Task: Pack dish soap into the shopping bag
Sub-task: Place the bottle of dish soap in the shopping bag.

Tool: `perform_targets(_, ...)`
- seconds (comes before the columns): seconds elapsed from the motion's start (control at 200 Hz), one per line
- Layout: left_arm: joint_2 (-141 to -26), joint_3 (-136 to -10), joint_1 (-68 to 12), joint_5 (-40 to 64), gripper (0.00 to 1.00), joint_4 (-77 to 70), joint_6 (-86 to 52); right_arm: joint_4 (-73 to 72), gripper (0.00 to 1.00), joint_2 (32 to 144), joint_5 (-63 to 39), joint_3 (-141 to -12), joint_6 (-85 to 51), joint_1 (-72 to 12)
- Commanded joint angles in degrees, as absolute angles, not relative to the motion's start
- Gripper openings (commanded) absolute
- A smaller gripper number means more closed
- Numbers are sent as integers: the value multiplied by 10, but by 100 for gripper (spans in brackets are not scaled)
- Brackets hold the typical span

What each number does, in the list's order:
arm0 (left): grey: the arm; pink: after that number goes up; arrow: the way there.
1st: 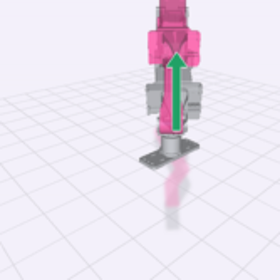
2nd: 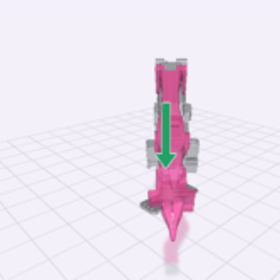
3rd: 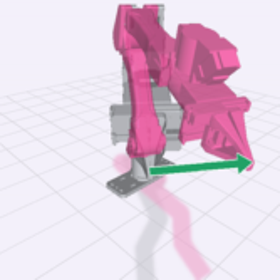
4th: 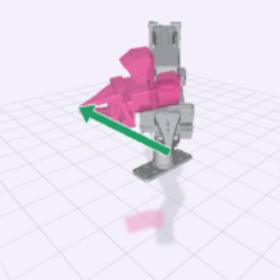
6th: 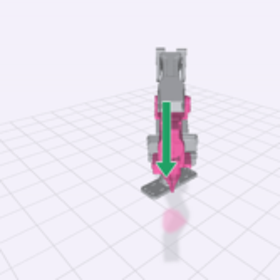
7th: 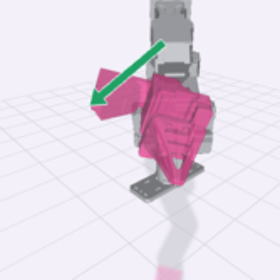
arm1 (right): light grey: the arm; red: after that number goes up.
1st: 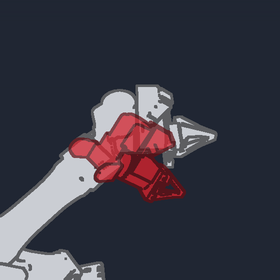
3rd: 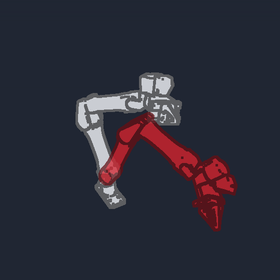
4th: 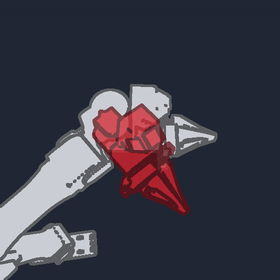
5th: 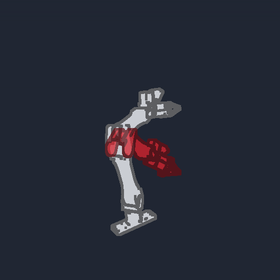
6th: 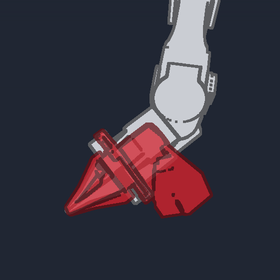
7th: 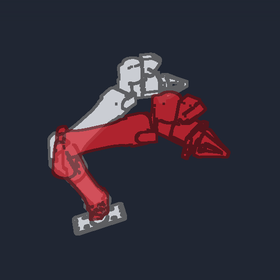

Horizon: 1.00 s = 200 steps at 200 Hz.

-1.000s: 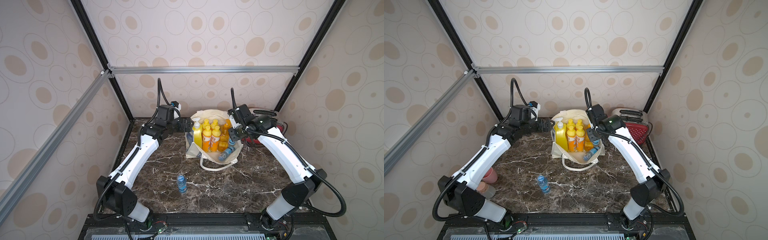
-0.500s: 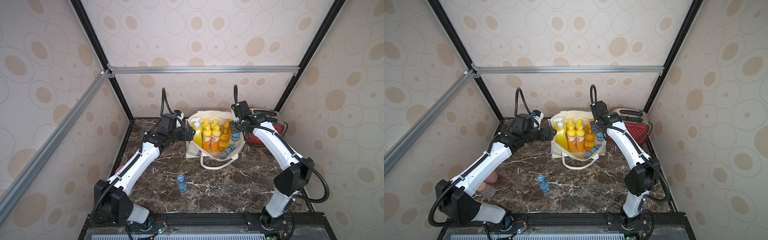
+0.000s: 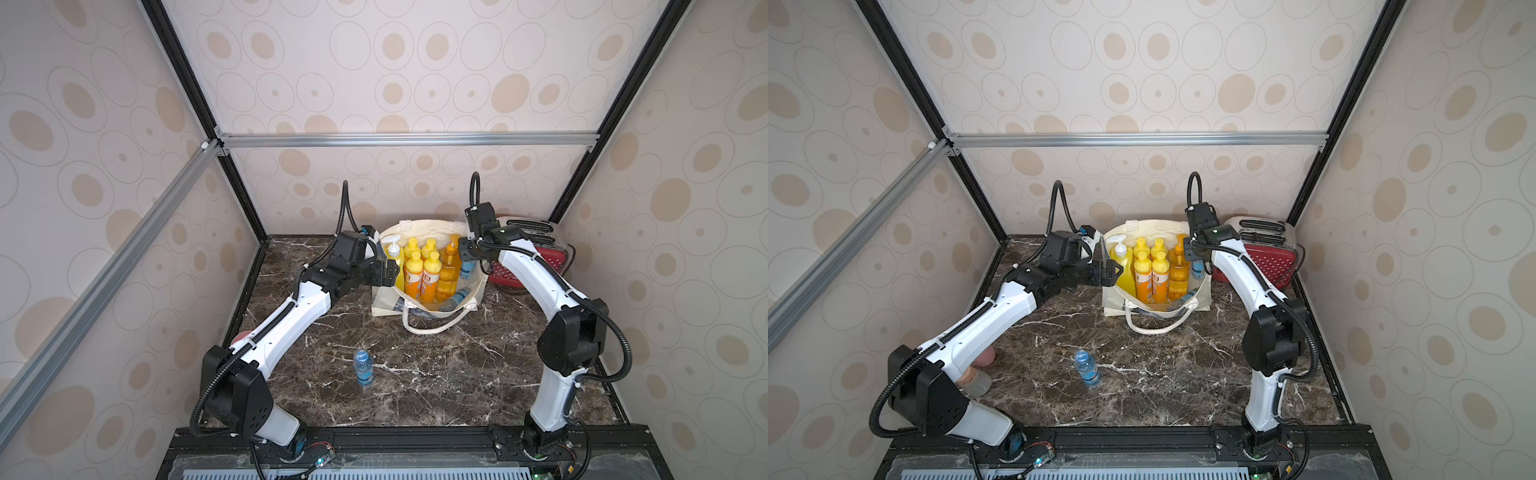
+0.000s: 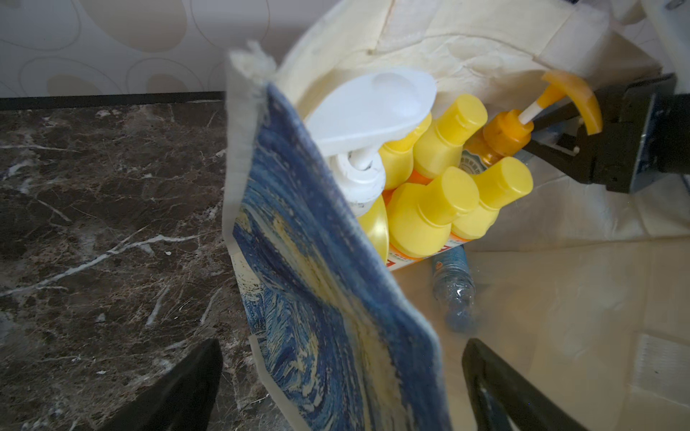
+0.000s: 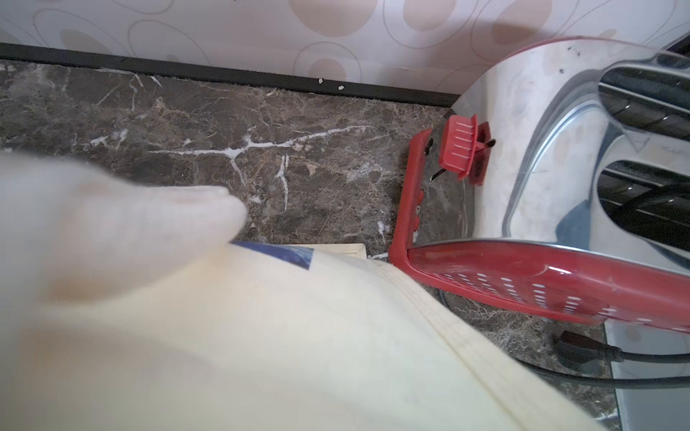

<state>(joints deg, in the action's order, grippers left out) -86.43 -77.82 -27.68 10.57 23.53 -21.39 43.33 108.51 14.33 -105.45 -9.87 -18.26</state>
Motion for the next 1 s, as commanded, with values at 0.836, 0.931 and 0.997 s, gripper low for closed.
perform_targets(0.836,-855,-773,-285,54,99,190,-194,463,56,975,50,-1037,-63,-218)
perform_targets(0.931,-806,-728,-285,18,99,140,-196,502,56,929,52,-1042,-37,-266)
perform_targets(0.997,-768,-693,-285,-7,99,104,-196,519,56,895,54,-1031,-23,-303)
